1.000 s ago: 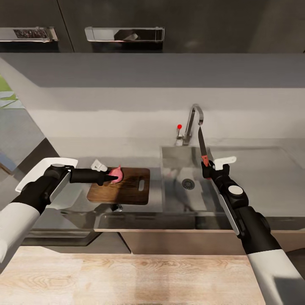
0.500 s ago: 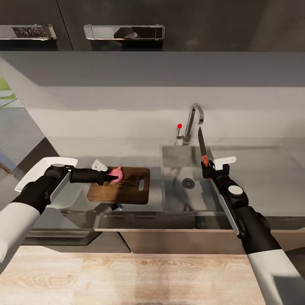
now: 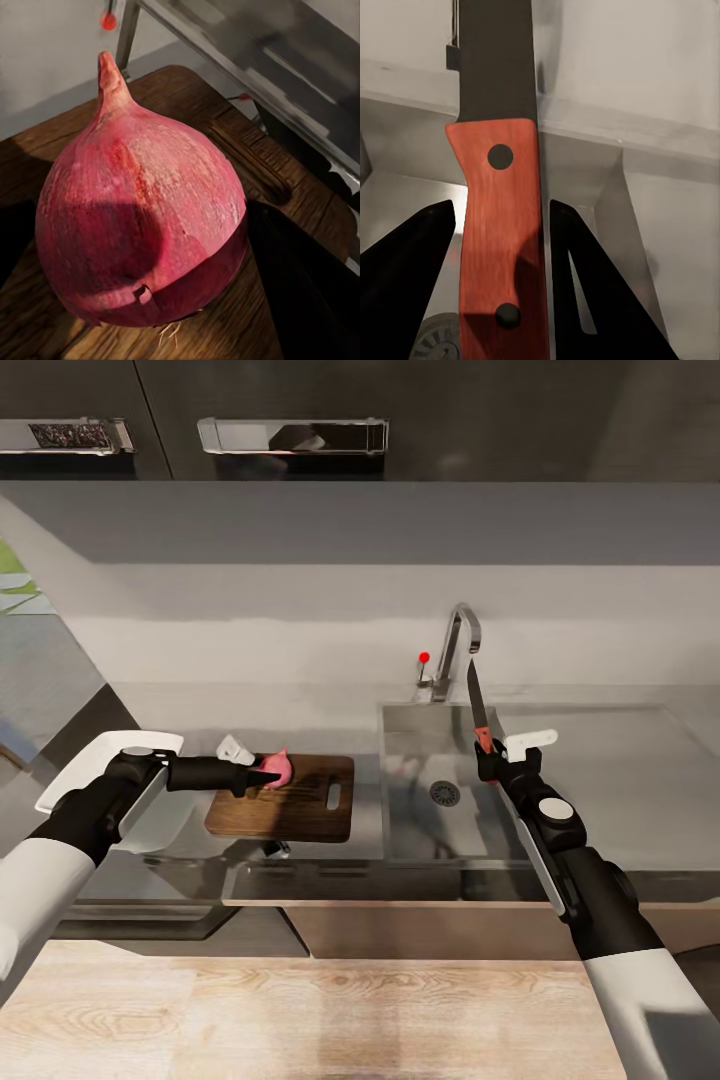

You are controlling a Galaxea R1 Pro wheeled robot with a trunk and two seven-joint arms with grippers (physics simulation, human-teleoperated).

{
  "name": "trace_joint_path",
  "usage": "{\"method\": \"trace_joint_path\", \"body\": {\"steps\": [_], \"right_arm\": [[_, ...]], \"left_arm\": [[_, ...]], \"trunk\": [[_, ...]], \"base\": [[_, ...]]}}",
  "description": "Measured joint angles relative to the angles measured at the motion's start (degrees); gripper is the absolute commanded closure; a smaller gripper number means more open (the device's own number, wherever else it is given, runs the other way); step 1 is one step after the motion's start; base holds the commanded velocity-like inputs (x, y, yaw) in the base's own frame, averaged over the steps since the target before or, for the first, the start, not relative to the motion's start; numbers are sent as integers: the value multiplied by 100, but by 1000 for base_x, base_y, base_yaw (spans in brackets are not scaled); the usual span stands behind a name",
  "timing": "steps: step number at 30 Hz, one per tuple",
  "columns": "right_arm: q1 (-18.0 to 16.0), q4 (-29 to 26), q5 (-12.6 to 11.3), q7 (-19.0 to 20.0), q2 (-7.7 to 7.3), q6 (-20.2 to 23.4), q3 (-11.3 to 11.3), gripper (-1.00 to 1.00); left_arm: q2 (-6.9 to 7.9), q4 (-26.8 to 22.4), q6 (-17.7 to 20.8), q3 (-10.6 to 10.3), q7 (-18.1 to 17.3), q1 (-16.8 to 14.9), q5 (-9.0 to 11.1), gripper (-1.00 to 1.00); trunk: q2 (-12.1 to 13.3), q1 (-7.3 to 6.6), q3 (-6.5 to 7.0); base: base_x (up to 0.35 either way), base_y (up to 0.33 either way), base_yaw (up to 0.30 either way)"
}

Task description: In the kitchen, take the Vidalia onion out of the sink, dice it on the chopping board with the paring knife, put the diced onion into the bowl on the countertop, then place both the paring knife and the chopping board into the sink.

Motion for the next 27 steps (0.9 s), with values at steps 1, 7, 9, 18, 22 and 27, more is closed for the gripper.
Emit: {"method": "trace_joint_path", "body": {"steps": [1, 7, 9, 18, 22, 27], "right_arm": [[0, 1, 0, 0, 0, 0, 0, 100], [0, 3, 0, 0, 0, 0, 0, 100], [0, 3, 0, 0, 0, 0, 0, 100], [0, 3, 0, 0, 0, 0, 0, 100], [0, 3, 0, 0, 0, 0, 0, 100], [0, 11, 0, 0, 0, 0, 0, 100]], "left_arm": [[0, 0, 0, -3, 0, 1, 0, 100], [0, 0, 8, -8, -55, 1, 0, 100], [0, 0, 8, -8, -71, 0, 0, 100], [0, 0, 11, -9, -89, 4, 0, 100], [0, 11, 9, -8, -86, 4, 4, 100], [0, 18, 13, -8, -87, 2, 8, 100]], "trunk": [[0, 0, 0], [0, 0, 0], [0, 0, 0], [0, 0, 0], [0, 0, 0], [0, 0, -10]], "base": [[0, 0, 0], [0, 0, 0], [0, 0, 0], [-87, 0, 0], [-4, 0, 0], [0, 0, 0]]}}
